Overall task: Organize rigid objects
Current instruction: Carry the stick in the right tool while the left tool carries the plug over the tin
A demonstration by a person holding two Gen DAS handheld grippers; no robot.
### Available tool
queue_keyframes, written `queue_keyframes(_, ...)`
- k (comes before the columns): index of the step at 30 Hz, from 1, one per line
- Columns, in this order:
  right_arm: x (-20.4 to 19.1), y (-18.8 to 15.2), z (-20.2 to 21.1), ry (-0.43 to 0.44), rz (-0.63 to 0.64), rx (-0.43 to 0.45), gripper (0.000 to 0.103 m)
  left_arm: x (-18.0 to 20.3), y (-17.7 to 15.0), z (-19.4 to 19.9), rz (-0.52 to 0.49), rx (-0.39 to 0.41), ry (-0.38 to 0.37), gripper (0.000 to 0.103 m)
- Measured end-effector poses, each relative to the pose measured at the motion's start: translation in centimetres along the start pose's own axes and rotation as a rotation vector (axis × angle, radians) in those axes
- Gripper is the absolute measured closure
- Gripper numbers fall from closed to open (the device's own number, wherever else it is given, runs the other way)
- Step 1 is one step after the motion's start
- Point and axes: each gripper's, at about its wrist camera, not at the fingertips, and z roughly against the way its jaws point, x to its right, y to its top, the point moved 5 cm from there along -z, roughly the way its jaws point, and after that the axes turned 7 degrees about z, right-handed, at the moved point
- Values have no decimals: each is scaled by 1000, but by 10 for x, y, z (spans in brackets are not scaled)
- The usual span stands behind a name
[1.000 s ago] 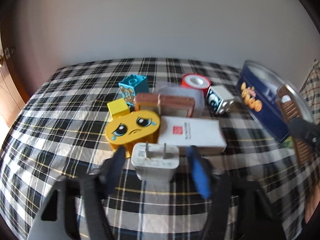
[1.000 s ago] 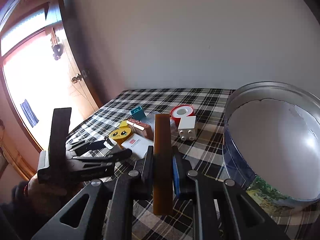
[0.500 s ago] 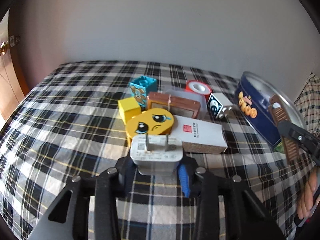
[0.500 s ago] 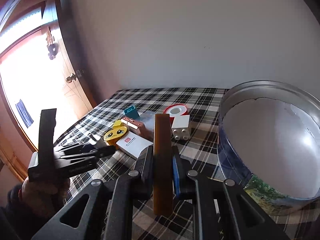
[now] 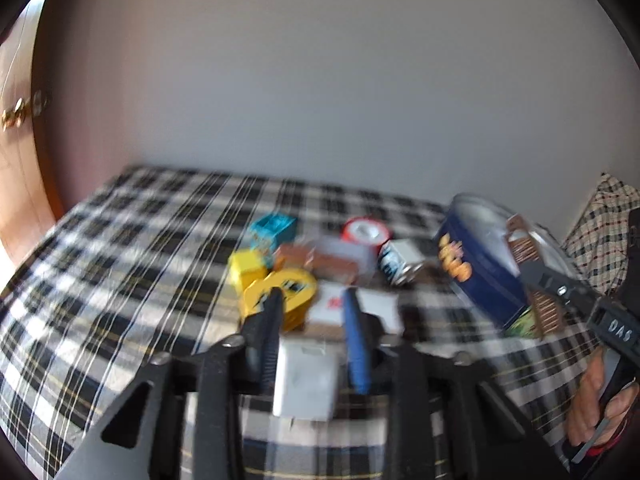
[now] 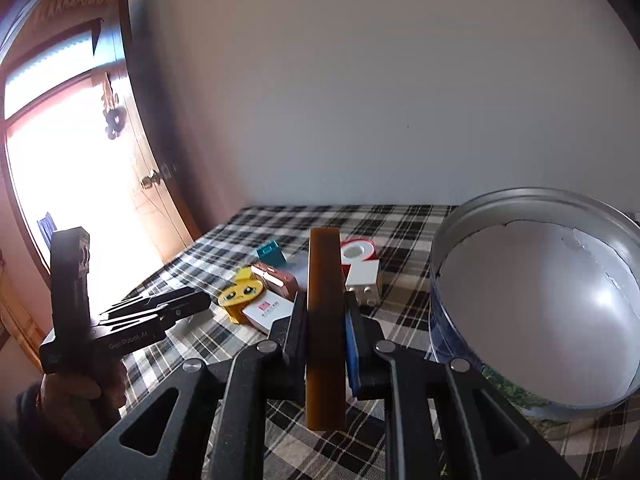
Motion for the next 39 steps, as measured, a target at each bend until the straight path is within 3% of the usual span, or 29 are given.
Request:
queue_keyframes(6, 13, 3, 10, -8, -31, 26, 85, 16, 14, 10, -44, 21, -17, 75)
queue_keyframes(8, 16, 2, 10, -13, -42, 20, 85, 7, 13, 11, -52, -2, -2, 63)
queue_keyframes(10, 15, 2, 12, -20, -35, 20, 85, -4, 8, 11, -72, -25, 37, 38)
queue_keyframes(12, 10, 2, 12, -11, -21, 22, 85, -7, -4, 8, -103, -59, 52, 34)
queue_keyframes(14, 4, 2, 10, -6, 0, 15, 85, -1, -17, -1, -120, -110, 17, 33)
queue_keyframes(17, 0, 0, 6, -13, 20, -2, 85, 12, -32, -23, -151, -170, 26, 35)
queue_keyframes(19, 0, -1, 4, -28, 21, -7, 85, 15, -42, -44, -167, -237, 48, 55)
queue_keyframes(23, 8, 0, 3, -24, -13, -6, 85, 11, -49, -64, -143, -307, 54, 54)
queue_keyframes(27, 9, 1, 4, -16, -24, -2, 85, 9, -49, -69, -152, -302, 70, 66)
queue_keyframes(31, 7, 0, 6, -12, -13, 2, 85, 10, -50, -67, -146, -288, 69, 66)
queue_keyframes(39, 10, 5, 14, -10, -24, 32, 85, 31, -26, -45, -166, -162, 71, 66)
